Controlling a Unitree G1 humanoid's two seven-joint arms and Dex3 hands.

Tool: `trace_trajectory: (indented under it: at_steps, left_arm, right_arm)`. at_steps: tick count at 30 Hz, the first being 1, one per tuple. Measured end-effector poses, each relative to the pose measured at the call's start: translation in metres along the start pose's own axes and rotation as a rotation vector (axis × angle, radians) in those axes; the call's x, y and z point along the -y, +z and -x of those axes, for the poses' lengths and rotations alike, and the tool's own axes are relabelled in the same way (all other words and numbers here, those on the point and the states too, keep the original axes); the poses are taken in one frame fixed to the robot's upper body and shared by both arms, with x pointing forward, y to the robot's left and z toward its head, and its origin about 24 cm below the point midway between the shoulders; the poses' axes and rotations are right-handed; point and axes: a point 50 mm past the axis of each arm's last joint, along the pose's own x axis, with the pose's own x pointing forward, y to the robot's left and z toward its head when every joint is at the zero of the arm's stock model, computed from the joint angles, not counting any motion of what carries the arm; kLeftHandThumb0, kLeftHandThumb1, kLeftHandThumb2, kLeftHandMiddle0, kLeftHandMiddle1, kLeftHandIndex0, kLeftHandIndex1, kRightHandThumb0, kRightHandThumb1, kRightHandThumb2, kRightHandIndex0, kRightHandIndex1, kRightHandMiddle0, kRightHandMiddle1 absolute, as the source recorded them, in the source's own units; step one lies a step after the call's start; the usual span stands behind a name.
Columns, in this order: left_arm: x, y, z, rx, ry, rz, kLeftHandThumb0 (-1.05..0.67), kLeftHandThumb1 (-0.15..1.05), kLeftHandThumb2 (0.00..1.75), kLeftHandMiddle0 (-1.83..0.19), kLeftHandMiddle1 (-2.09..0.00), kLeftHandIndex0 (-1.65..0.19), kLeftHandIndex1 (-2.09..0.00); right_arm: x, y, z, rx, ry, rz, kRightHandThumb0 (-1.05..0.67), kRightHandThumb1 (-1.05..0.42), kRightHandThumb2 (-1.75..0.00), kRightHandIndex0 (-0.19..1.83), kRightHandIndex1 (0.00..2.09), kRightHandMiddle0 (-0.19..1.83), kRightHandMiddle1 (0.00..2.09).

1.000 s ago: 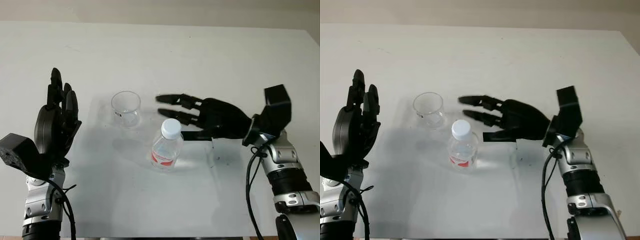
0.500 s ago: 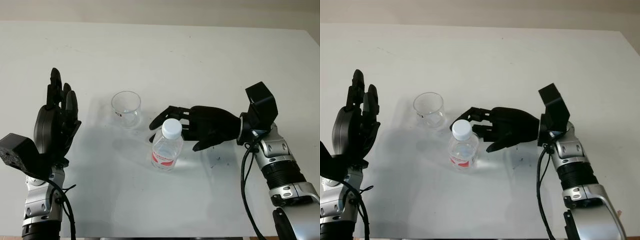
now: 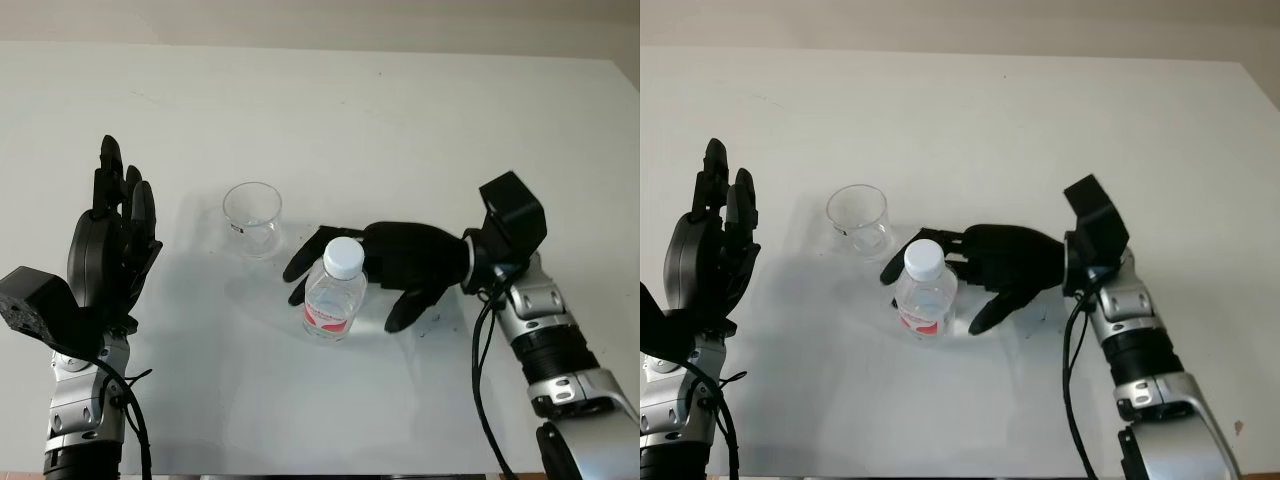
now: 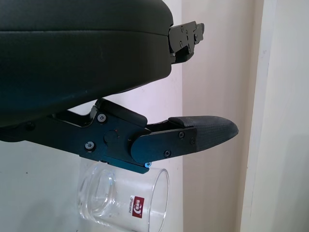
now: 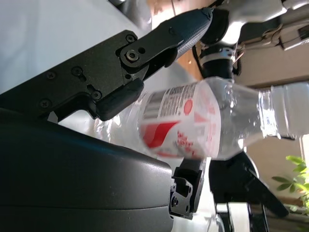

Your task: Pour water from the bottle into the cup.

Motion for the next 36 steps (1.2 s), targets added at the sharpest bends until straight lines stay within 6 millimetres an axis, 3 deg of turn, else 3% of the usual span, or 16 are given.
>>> trace_trajectory:
  at_steps: [6, 13, 19, 25, 26, 29, 32, 33, 36]
  left_arm:
    - [0.0, 0.0, 0.0, 0.0, 0.0, -0.001, -0.74, 1.05, 0.53, 0.19, 0.0, 0.19, 0.0]
    - [0.0, 0.0, 0.0, 0.0, 0.0, -0.003, -0.73, 1.05, 0.54, 0.19, 0.0, 0.19, 0.0]
    - [0.0, 0.0, 0.0, 0.0, -0.004, -0.008, -0.75, 1.05, 0.53, 0.19, 0.0, 0.19, 0.0]
    - [0.0, 0.0, 0.0, 0.003, -0.003, -0.011, -0.74, 1.05, 0.54, 0.19, -0.01, 0.19, 0.0]
    - [0.0, 0.001, 0.0, 0.008, -0.003, -0.013, -0.74, 1.05, 0.54, 0.19, 0.0, 0.19, 0.0]
    - [0.0, 0.002, 0.0, 0.022, -0.004, -0.02, -0.73, 1.05, 0.55, 0.19, 0.0, 0.19, 0.0]
    - [0.0, 0.003, 0.0, 0.028, -0.003, -0.021, -0.73, 1.05, 0.55, 0.19, 0.0, 0.19, 0.0]
    - [0.0, 0.003, 0.0, 0.03, -0.002, -0.022, -0.73, 1.05, 0.55, 0.19, 0.0, 0.19, 0.0]
    - [0.0, 0.003, 0.0, 0.034, -0.002, -0.022, -0.73, 1.05, 0.55, 0.19, 0.0, 0.19, 0.0]
  right_arm:
    - [-0.006, -0.004, -0.014, 0.02, 0.009, -0.007, -0.83, -0.74, -0.05, -0.02, 1.05, -0.19, 1.27]
    - [-0.012, -0.007, -0.024, 0.014, 0.011, -0.023, -0.45, -0.66, -0.03, -0.02, 1.1, -0.18, 1.36]
    - [-0.021, -0.011, -0.031, 0.005, -0.07, 0.015, -0.37, -0.66, -0.05, 0.07, 1.41, -0.08, 1.49]
    - [-0.029, -0.017, -0.04, 0.044, -0.185, 0.105, -0.4, -0.69, -0.06, 0.29, 1.91, 0.12, 1.93]
    - [-0.031, -0.017, -0.042, 0.047, -0.204, 0.115, -0.4, -0.71, -0.07, 0.34, 2.02, 0.18, 2.03]
    - [-0.034, -0.016, -0.045, 0.044, -0.255, 0.179, -0.39, -0.75, -0.07, 0.6, 2.08, 0.45, 2.09]
    - [-0.038, -0.015, -0.047, 0.062, -0.31, 0.256, -0.33, -0.82, -0.07, 1.14, 2.09, 0.98, 2.09]
    - [-0.039, -0.015, -0.047, 0.07, -0.325, 0.273, -0.35, -0.88, -0.08, 1.39, 2.09, 1.25, 2.09]
    - [-0.043, -0.018, -0.048, 0.097, -0.361, 0.288, -0.39, -0.97, -0.07, 1.74, 2.09, 1.62, 2.09]
